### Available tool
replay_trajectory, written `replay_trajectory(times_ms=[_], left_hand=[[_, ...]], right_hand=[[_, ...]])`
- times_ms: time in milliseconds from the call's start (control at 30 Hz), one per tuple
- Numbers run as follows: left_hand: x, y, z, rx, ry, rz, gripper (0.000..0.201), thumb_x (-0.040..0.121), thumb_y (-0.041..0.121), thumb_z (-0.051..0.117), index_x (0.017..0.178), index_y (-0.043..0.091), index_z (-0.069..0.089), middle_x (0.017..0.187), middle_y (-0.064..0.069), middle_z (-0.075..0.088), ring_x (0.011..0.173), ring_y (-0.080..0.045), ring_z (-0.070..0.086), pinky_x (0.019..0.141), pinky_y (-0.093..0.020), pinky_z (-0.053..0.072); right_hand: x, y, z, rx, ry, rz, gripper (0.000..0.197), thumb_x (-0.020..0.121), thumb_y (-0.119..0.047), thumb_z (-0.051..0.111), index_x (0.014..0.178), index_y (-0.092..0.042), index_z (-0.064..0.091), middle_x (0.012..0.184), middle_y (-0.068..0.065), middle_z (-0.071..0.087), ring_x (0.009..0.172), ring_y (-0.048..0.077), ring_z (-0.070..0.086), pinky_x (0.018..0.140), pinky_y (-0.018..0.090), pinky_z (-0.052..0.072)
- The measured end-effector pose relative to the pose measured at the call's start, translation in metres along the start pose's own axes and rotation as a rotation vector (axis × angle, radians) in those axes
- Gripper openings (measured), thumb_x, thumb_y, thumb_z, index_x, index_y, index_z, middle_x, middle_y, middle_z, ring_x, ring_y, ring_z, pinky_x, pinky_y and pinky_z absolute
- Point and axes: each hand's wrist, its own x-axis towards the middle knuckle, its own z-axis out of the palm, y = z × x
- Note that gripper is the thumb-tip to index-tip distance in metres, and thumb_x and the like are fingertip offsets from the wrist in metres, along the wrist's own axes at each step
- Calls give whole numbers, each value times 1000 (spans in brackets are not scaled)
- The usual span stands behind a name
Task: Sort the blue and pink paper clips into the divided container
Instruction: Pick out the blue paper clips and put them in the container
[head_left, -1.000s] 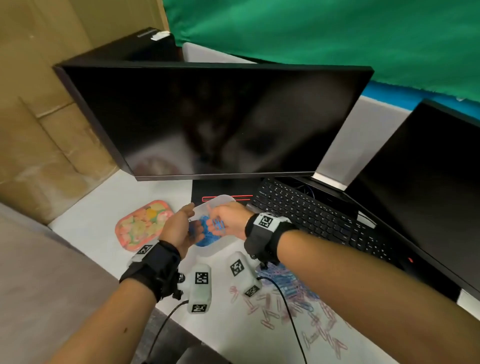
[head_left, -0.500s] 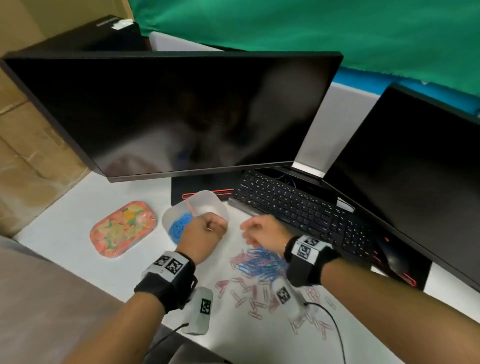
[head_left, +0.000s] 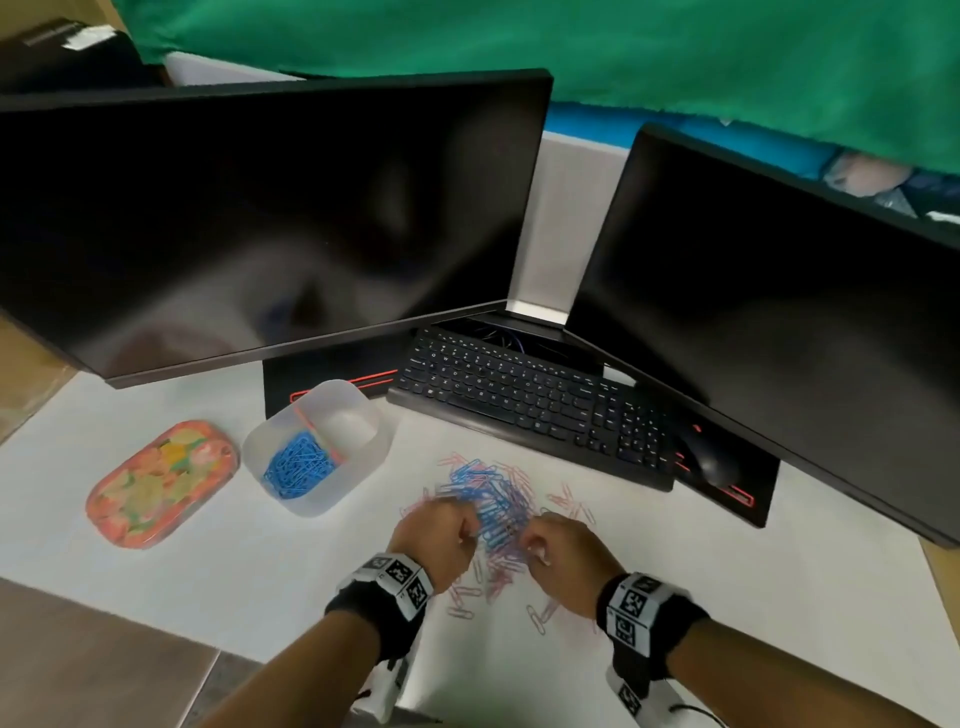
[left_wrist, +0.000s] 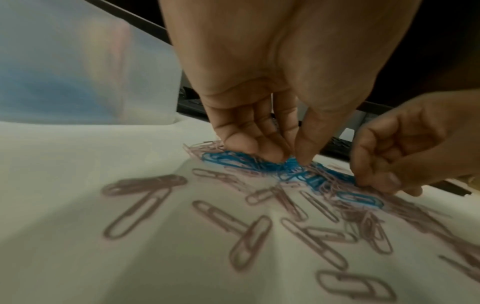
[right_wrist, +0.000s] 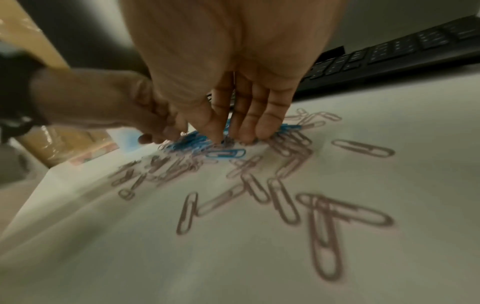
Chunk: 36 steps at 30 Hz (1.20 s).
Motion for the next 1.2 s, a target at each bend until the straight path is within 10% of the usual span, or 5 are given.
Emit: replay_trajectory(times_ms=[267,667,867,1033,1200], left_hand=[[8,9,10,107,18,-67,14,83,16,51,88,24,62,96,4,65,87,-18,61,76,-27,49],[1,-5,-1,-229,33,-168,14,83,14,57,79,27,59,78,10,62,75,-12,59,63,-14,41],[1,-14,-5,-389,30,-176,29,87,9,54,106,25,68,89,1,68,69,-8,58,70,-16,44],[1,-18,-14,-934,-3,-296,24,80,-14,55,82,7,68,66,-9,68,61,-23,62,63,-31,52],[-1,-22,-28,-1186,80,-292,35,78,-22,53,102,2,63,76,-19,68,60,-24,66,61,-33,59]], right_hand=[[0,1,15,-73,33,-65,13,84,-10,54,91,-13,64,97,4,65,91,22,58,74,24,41],[5,7,13,-25,-12,-67,22,87,-3,50,101,-14,63,98,-1,60,89,13,55,79,20,46],[12,3,1,348,-97,173,28,92,-5,42,102,-18,65,86,-14,57,68,-3,55,59,12,45],[18,-3,-15,767,-146,298,26,85,8,51,94,-9,68,84,12,68,67,16,63,63,27,52],[23,-13,-18,1099,-130,339,31,83,16,43,100,1,64,77,15,63,64,27,60,56,31,49]])
